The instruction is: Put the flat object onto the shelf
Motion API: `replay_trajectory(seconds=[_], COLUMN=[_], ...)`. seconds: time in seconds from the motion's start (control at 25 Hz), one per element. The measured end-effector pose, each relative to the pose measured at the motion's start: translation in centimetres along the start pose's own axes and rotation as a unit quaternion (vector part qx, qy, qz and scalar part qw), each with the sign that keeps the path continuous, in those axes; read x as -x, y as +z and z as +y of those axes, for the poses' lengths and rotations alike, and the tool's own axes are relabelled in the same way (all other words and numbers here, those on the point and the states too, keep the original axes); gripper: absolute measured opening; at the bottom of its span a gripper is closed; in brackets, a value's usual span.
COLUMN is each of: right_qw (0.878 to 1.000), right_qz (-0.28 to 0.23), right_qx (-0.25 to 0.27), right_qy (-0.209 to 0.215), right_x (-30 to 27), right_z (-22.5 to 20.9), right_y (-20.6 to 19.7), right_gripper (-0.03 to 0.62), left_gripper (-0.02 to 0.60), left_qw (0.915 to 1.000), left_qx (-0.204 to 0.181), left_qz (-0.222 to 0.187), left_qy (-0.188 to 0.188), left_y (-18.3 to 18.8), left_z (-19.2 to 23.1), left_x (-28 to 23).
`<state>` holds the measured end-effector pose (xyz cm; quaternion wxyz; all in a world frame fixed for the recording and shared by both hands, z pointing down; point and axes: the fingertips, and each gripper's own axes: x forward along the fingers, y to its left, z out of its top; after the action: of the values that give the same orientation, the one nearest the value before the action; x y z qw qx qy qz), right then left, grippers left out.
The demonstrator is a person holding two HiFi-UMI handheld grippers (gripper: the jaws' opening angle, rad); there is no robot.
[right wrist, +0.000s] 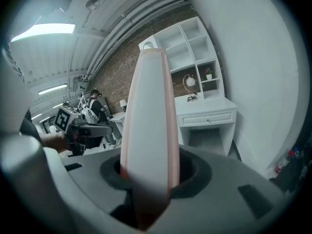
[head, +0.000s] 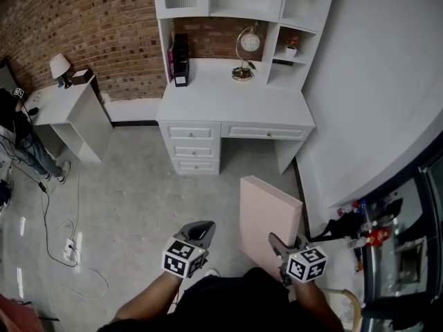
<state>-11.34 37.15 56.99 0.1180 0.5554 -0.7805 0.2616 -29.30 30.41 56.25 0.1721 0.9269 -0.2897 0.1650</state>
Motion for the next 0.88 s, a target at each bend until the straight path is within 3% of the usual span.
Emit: replay_trajectory(seconds=[0.2, 0.48, 0.6, 0.88], right_qw=[1.000, 1.000, 1.000, 0.999], right_qz=[0.006, 0.000, -0.006, -0.037], right_qx=[-0.006, -0.016, -0.018, 0.004], right_qy=[-0.008, -0.015, -0.008, 0.006], right_x=[-0.2, -1.8, -3.0, -5.9], right_z=[0.0, -3.3, -5.6, -11.7], right_y=[0.0, 1.2, 2.7, 8.8], right_gripper=[0.170, 0.170, 0.170, 0.170], left_gripper=[0.005, 0.005, 0.006, 0.005], left_qw=[0.9999, 0.9995, 0.9990, 0.9999], left_qx=[0.008, 0.026, 0.038, 0.008], left_qz=[0.008, 0.012, 0.011, 0.000], left_qy=[-0.008, -0.015, -0.018, -0.009], left_y=[-0.4, 0.5, 1.8, 7.5], left_z=[0.7, 1.4, 1.7, 2.6], left_x=[-0.3, -4.1, -6.5, -13.7])
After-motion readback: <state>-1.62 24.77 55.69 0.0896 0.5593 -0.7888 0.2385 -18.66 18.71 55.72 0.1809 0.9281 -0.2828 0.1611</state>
